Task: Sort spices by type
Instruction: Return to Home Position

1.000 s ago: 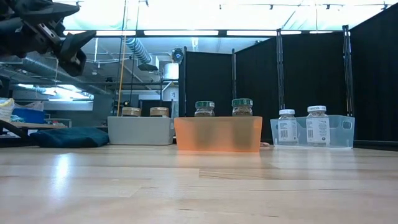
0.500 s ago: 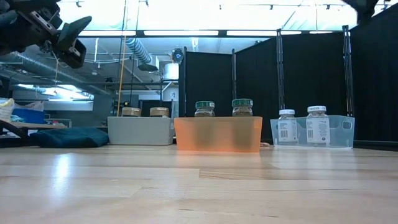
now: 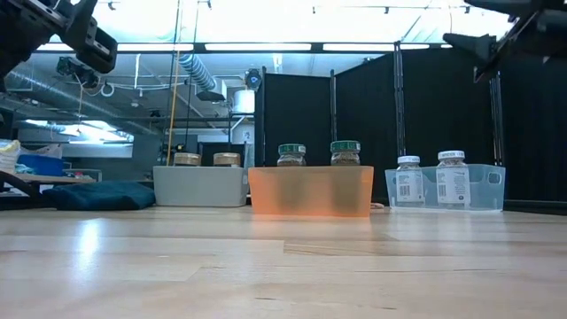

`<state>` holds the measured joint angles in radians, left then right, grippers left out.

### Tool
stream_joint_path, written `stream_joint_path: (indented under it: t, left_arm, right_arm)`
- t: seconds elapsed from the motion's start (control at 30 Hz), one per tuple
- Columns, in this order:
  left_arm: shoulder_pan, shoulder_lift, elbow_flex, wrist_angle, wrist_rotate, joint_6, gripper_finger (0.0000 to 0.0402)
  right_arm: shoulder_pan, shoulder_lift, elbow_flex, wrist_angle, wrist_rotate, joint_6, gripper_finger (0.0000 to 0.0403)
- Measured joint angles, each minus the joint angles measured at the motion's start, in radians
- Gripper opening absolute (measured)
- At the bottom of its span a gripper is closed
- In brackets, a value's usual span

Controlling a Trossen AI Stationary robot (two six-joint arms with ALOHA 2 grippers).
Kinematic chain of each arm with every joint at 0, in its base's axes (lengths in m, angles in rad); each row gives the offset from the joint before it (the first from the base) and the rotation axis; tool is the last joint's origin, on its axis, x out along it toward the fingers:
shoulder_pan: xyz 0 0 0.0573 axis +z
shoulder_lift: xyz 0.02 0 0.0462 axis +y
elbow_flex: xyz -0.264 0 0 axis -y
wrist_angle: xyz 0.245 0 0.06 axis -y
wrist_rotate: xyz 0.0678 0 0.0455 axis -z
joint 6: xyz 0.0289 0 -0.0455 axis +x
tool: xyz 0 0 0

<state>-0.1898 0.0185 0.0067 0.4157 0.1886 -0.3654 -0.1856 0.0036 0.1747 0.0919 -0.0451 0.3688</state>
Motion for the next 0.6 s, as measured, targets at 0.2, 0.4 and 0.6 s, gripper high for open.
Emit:
stream_joint_path:
  t: [0.2,0.4,0.6]
  left_arm:
    - [0.000,0.000,0.000,0.003,0.000,0.020,0.0224]
    - [0.000,0.000,0.000,-0.036,-0.014,0.021,0.0224]
    - [0.000,0.000,0.000,-0.081,-0.023,0.020,0.0224]
  right_arm:
    - [0.001,0.000,-0.142,0.173,-0.034,0.033,0.0311]
    - [0.010,0.005,-0.169,0.095,-0.045,0.002,0.0307]
    - [0.016,0.018,-0.169,-0.073,0.062,-0.035,0.0310]
